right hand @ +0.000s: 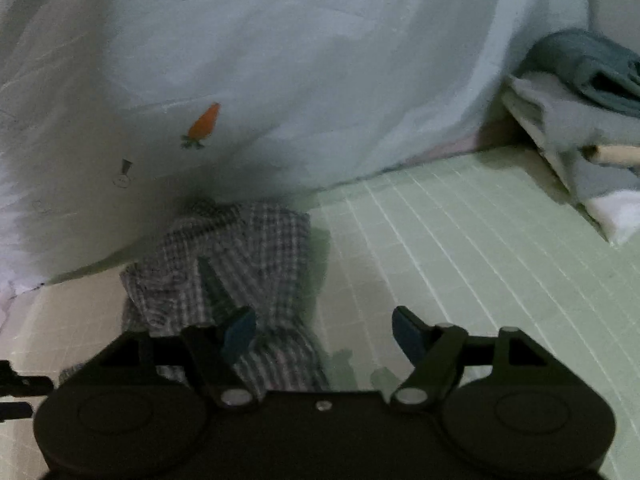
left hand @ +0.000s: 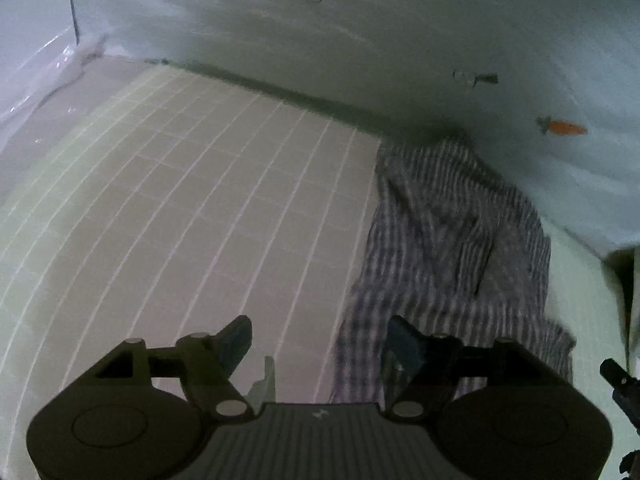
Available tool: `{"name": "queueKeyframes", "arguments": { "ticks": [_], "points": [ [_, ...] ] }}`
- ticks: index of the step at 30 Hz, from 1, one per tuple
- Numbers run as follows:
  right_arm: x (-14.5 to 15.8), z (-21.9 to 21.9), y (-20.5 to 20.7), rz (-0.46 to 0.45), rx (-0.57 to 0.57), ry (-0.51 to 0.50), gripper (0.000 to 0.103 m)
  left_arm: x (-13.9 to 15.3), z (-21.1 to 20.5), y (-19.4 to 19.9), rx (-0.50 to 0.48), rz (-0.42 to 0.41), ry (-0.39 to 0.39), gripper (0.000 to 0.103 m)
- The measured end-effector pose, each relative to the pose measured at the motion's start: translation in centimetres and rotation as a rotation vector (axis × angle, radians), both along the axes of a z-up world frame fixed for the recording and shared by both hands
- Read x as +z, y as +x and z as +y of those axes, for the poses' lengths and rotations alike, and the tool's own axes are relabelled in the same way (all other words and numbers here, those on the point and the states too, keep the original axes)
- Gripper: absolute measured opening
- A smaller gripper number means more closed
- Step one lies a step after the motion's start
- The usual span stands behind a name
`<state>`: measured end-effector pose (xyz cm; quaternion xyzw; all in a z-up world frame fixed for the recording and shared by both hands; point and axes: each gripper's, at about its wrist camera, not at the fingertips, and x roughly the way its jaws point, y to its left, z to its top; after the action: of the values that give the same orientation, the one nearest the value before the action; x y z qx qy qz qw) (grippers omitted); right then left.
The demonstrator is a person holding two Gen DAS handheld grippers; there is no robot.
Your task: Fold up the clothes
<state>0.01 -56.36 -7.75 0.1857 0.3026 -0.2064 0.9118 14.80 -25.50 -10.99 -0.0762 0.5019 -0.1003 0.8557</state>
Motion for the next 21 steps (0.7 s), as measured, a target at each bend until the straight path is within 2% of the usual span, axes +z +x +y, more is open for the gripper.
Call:
{"name": "queueKeyframes", "arguments": {
  "ticks": [6,8,9,10,12,14,17,18,19,21],
  "points": [
    [-3.4,1.4,-4.2,0.106,0.011,0.132,0.078,-2.9,0.9,-4.4,-0.043,0.13,0.011,0.075],
    [-4.5,1.9,-5.1,0.123,0.031,0.174,0.073,-3.7,0.8,-5.6,-0.057,0.164,0.019,0.075],
    [-4.8,2.0,-5.3,0.123,0.047,0.194,0.053,-3.9,0.7,-6.2,-0.064,0.172,0.02,0.075],
    [-5.1,2.1,-5.5,0.123,0.062,0.214,0.024,-4.0,0.7,-6.6,-0.072,0.173,0.018,0.075],
    [-5.2,2.1,-6.2,0.116,0.078,0.223,0.001,-4.1,0.6,-7.6,-0.088,0.176,0.013,0.075],
    [-5.1,2.1,-7.0,0.123,0.066,0.202,0.001,-4.2,0.6,-8.1,-0.095,0.177,0.01,0.075],
    [-5.5,1.4,-8.1,0.136,0.017,0.241,0.004,-4.2,0.8,-8.6,-0.098,0.181,0.0,0.075],
    [-5.3,1.4,-8.3,0.13,0.009,0.244,0.014,-4.2,0.9,-8.7,-0.093,0.185,-0.008,0.075],
    [-5.1,1.4,-8.6,0.125,0.002,0.247,0.037,-4.3,1.0,-8.7,-0.086,0.191,-0.022,0.075],
    [-4.8,1.4,-9.1,0.114,-0.012,0.253,0.062,-4.5,1.2,-8.7,-0.071,0.204,-0.058,0.075]
  ]
}}
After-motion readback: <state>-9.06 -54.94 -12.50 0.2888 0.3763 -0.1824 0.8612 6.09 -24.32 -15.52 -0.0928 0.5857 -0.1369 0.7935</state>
